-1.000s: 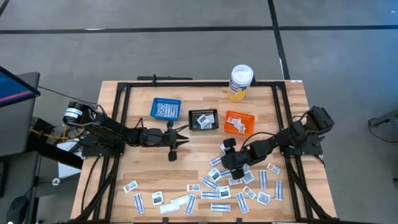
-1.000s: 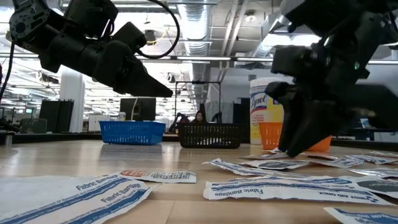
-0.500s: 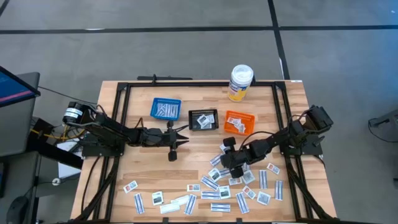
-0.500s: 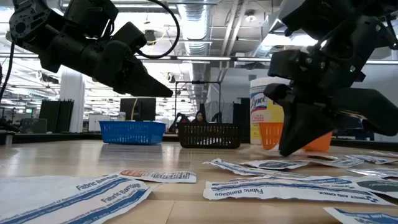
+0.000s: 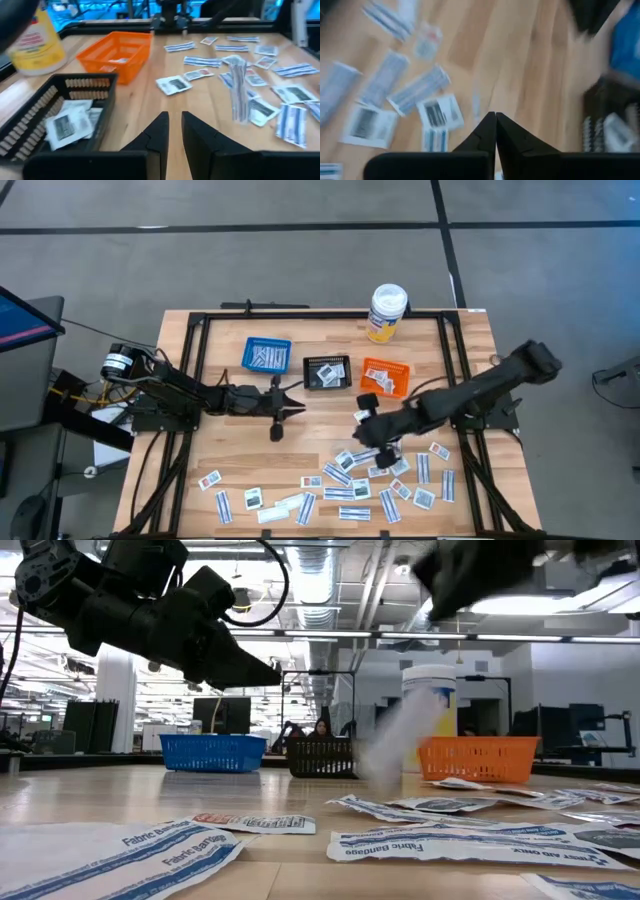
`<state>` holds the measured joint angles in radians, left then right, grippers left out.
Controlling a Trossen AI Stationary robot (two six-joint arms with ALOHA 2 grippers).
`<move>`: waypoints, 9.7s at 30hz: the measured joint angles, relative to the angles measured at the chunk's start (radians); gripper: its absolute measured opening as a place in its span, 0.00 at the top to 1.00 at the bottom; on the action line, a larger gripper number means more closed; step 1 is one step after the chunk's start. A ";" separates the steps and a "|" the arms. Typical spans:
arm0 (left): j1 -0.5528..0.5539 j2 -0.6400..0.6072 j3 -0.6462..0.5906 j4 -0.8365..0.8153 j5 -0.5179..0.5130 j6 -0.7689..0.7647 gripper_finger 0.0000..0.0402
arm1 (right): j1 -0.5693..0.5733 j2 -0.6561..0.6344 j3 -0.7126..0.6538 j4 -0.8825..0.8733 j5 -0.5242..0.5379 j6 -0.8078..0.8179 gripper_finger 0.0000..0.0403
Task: Pick & Place First Aid Supplies
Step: Put the bandage into the blue container
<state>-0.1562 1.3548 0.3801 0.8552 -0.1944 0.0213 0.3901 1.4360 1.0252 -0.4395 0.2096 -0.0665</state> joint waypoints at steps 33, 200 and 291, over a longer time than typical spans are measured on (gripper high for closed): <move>-0.003 -0.002 0.000 0.036 0.069 -0.004 0.87 | 0.039 0.288 -0.174 0.433 -0.100 0.196 0.67; -0.020 -0.002 0.068 0.165 0.333 0.132 0.69 | -0.399 0.364 -0.209 1.241 -0.785 0.172 1.00; -0.056 -0.007 0.067 0.062 -0.016 0.109 0.98 | -0.375 0.338 -0.210 1.000 -0.470 0.004 0.98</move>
<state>-0.2119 1.3476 0.4473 0.9173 -0.2106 0.1298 0.0154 1.7741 0.8154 0.5602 -0.2608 -0.0625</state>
